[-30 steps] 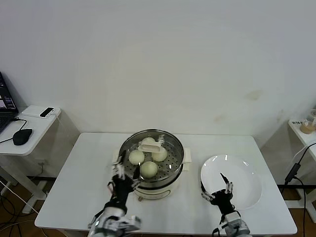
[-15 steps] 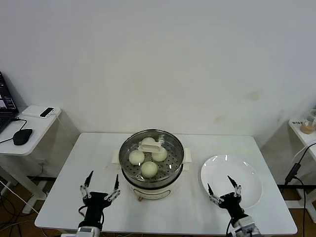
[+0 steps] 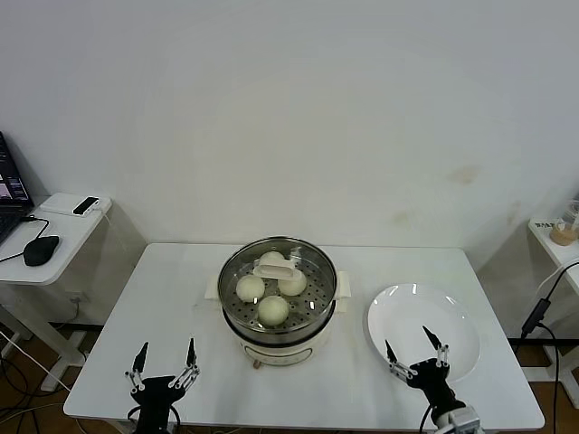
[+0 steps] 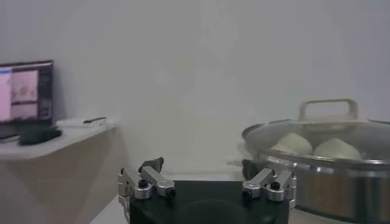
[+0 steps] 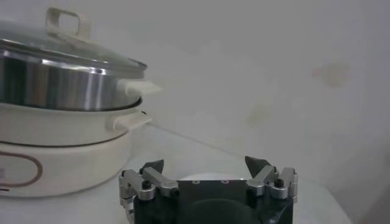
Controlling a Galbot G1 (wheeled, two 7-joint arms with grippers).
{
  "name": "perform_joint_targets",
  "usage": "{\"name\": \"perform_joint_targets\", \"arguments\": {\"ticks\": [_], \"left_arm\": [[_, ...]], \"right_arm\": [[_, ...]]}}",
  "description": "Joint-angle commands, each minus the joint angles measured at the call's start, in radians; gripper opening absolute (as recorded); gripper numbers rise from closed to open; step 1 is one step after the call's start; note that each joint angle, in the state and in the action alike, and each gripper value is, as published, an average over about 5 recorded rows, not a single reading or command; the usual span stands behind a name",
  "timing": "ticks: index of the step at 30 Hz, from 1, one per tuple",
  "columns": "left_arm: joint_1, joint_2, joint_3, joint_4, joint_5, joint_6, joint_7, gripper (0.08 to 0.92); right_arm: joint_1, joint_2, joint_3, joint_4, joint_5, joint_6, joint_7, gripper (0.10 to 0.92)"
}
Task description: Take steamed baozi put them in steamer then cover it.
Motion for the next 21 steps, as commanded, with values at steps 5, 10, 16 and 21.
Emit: {"name": "perform_joint_targets", "arguments": {"ticks": [5,10,16,21], "left_arm": [[0.031,0.013,-0.035,0.029,-0.065,-0.041,-0.004,0.823],[0.035,0.027,-0.042,0.042,-0.055,-0.034,0.010,0.823],[0.037,0.033,-0.046,0.036,-0.052,-0.005,0.022,0.823],[0.037,0.030,-0.048,0.054,-0.043,-0.001,0.032,0.823]], "right_arm": [[-0.025,0.029,-0.010,0.038,0.014,-0.010,-0.001,0.823],[-0.037,0.029,-0.010,0.055,0.046,-0.088,-0.002,0.823],[-0.038,0.024,-0.002,0.071,0.055,-0.137,0.004,0.823],[-0.034,0.022,0.002,0.052,0.032,-0.124,0.009,0.823]]}}
